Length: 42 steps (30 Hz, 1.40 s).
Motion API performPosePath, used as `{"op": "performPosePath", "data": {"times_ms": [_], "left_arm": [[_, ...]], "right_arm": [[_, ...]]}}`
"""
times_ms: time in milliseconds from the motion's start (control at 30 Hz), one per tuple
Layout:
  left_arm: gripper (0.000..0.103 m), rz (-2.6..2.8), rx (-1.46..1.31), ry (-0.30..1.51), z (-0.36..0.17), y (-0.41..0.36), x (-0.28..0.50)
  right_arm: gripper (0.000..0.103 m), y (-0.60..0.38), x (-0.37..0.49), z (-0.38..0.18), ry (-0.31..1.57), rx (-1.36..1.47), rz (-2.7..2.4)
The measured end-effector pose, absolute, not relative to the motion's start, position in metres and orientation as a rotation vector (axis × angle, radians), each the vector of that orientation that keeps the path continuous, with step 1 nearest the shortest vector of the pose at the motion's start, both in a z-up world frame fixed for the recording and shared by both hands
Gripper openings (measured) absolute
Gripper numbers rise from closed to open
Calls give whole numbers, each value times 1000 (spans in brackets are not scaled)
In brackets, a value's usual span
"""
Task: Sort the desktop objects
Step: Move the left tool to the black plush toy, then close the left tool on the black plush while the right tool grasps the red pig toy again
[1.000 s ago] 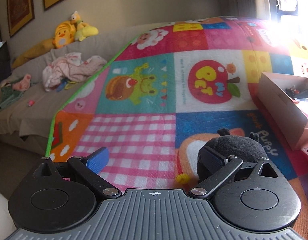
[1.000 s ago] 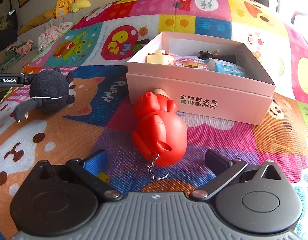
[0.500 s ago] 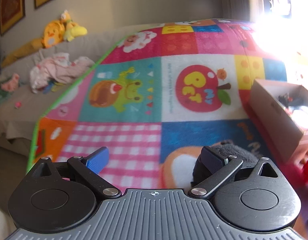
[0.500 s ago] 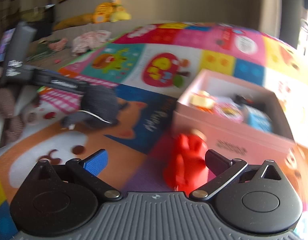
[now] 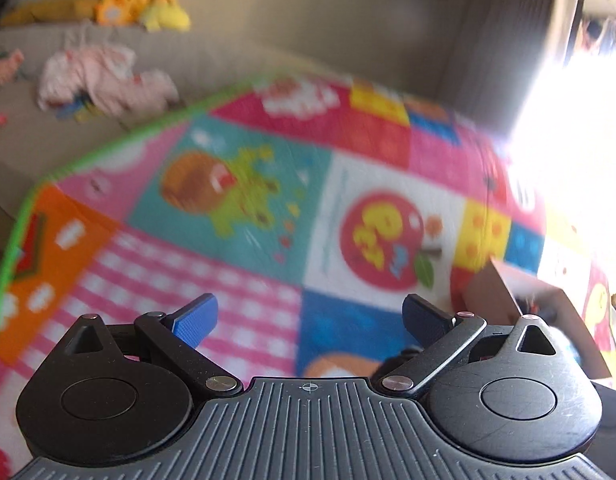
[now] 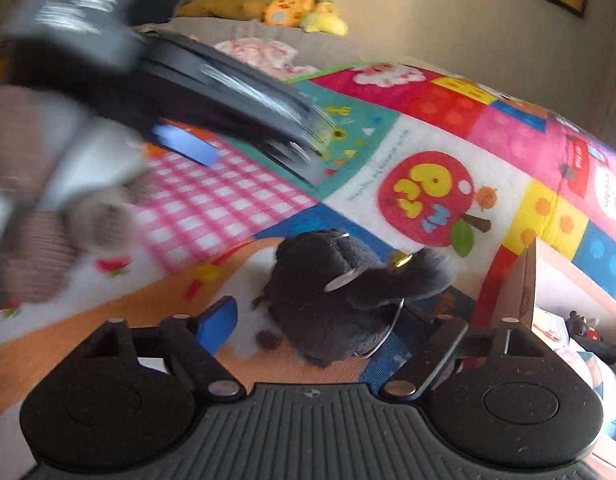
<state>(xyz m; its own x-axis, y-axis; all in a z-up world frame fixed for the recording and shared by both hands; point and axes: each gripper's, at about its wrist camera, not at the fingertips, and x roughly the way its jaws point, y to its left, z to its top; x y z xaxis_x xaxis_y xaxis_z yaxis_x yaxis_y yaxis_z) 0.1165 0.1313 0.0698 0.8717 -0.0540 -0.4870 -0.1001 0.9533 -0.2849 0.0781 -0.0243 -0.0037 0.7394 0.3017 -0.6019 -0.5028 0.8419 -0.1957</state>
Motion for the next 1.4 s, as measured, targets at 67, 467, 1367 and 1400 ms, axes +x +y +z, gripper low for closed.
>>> {"op": "performPosePath", "data": {"times_ms": [67,467,1367,1400], "left_arm": [[102,25,-267,486,71,132,105],[102,-307,9,487,60,77,69],[102,-214,155,655,36,-32,65],[102,-203,157,663,34,-33,68]], "right_arm": [[57,-34,85,2,626,-294,452],[52,-93,23,18,681,-272,578],[82,-189,-11,-15,658,-447,-2],[82,-194,-10,-15,662,-438,-39]]}}
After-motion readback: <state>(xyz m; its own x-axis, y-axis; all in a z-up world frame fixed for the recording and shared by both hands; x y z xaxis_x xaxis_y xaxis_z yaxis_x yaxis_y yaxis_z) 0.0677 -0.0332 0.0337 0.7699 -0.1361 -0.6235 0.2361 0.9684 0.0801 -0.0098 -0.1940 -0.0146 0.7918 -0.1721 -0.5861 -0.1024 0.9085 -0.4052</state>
